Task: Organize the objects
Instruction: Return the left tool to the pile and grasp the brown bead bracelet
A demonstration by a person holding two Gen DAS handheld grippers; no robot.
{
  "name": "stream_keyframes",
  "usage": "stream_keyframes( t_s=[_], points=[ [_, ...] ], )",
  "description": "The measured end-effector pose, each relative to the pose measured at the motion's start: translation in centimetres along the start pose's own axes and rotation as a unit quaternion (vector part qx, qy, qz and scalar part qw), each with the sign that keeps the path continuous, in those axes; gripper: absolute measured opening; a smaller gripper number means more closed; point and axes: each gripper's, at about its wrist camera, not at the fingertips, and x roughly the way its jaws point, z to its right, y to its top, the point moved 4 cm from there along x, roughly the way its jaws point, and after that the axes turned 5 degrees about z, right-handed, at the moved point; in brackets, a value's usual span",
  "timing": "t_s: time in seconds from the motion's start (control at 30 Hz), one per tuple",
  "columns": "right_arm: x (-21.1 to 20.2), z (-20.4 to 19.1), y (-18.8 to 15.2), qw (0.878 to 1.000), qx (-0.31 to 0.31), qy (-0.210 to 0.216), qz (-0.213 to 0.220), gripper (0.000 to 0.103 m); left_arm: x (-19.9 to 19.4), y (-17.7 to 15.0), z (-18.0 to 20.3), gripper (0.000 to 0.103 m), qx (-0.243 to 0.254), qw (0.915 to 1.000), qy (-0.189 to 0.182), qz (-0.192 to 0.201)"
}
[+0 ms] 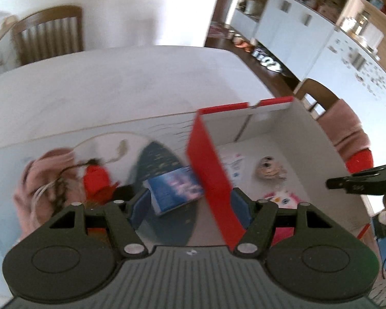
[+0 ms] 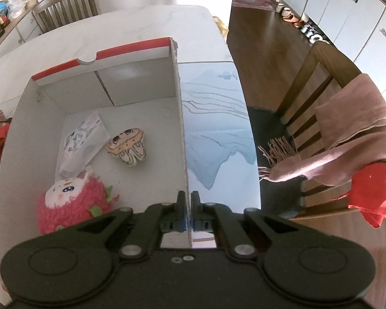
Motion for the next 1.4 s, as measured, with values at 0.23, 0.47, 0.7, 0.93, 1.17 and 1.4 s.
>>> stream_keyframes(
  t_s=[0.23, 0.47, 0.7, 0.93, 1.17, 1.4],
  points=[
    [0.0, -0.2, 0.2, 1.0, 0.0, -0.007, 0.002, 0.002, 0.3, -3.5, -3.1, 0.067, -0.013, 0.9991, 0.04, 0.002],
    [0.0, -0.3, 0.0, 1.0, -0.002, -0.006, -0.001, 0.002, 2.2, -5.4, -5.1, 0.067, -0.028, 0.9972, 0.069, -0.005],
    [0.0, -0.5, -0.2, 1.0, 0.0, -0.006, -0.004, 0.002, 3.3, -5.7, -6.0, 0.066, -0.029, 0.9959, 0.085, -0.013],
    [0.1, -0.6, -0.3, 1.0, 0.001, -0.005, -0.005, 0.002, 3.1, -6.0, -6.0, 0.065, -0.018, 0.9953, 0.094, -0.015],
    [0.1, -0.6, -0.4, 1.0, 0.001, -0.005, -0.005, 0.002, 4.1, -5.9, -6.6, 0.051, -0.025, 0.9942, 0.102, -0.023],
    [0.1, -0.6, -0.5, 1.0, 0.0, -0.003, -0.006, 0.002, 3.0, -5.8, -7.2, 0.021, -0.037, 0.9931, 0.111, -0.013]
  ],
)
